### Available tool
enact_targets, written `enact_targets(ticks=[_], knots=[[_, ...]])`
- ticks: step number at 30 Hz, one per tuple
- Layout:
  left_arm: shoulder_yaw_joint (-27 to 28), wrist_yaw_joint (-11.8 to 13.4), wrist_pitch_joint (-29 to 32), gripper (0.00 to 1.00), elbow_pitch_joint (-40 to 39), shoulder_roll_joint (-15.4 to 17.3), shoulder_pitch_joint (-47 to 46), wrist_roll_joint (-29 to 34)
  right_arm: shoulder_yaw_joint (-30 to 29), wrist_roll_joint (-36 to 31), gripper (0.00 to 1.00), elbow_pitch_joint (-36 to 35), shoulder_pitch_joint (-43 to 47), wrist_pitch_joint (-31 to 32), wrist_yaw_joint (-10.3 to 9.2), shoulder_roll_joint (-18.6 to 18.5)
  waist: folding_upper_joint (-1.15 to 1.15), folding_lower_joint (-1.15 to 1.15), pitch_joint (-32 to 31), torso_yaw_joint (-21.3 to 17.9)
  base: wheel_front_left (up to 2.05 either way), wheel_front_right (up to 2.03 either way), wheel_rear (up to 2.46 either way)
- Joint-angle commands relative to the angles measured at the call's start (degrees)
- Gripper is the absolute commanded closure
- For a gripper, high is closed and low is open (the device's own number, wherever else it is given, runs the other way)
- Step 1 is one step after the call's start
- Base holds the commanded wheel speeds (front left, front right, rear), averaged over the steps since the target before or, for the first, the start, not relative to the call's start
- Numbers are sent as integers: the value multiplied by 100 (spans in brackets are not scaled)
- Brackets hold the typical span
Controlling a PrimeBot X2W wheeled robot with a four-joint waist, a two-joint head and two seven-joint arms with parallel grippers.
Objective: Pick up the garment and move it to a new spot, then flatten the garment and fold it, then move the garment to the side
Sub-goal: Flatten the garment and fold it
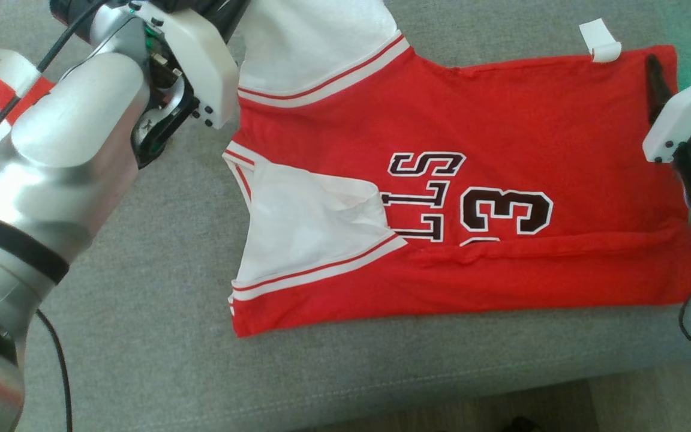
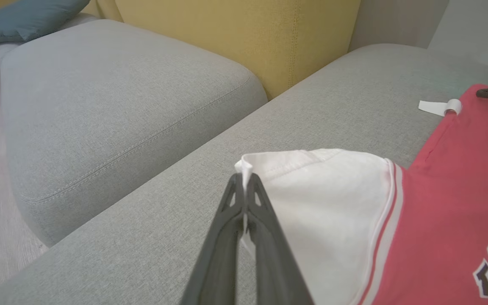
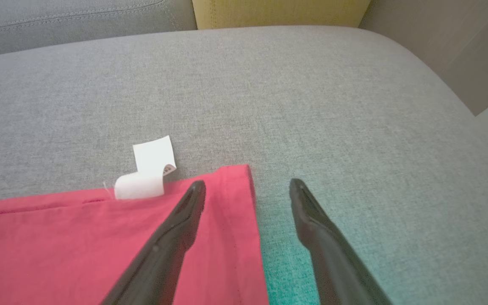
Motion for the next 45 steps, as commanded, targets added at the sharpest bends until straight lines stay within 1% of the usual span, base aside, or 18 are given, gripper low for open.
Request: enact_targets(ticks=[1,10,14,15,16,22,32,36,45], knots=[[178,42,34,100,-147,214,-232,36,132,-48,0,-74,-212,-11,37,-89,0,0,28,-4,0,0,0],[161,117,124,100,-393,279,-299,38,243,-174,0,516,-570,-139,37,-164,0,0,177,28,0,0,0],[152,146,159,100,-465,316,-326,40,355,-184,0,790,-692,-96,37,-163,0,0,237,52,0,0,0],[150,155,164,100,-475,325,-331,40,401,-163,56,860,-712,-69,37,-162,0,0,245,55,0,0,0],[150,164,167,100,-482,332,-332,38,446,-138,100,917,-728,-60,37,-165,0,0,250,56,0,0,0],[152,217,155,100,-479,381,-319,22,486,8,100,1083,-868,-337,37,-218,0,0,239,34,0,0,0],[374,483,-171,100,-282,405,-562,28,359,181,100,1171,-1351,-1128,37,-203,0,0,315,-14,0,0,0],[485,566,-319,100,-149,360,-749,39,296,285,100,1191,-1596,-1474,37,-156,0,0,403,-30,0,0,0],[672,637,-569,100,290,152,-1186,121,211,360,100,1309,-2139,-2186,37,-69,0,0,586,-101,0,0,0]])
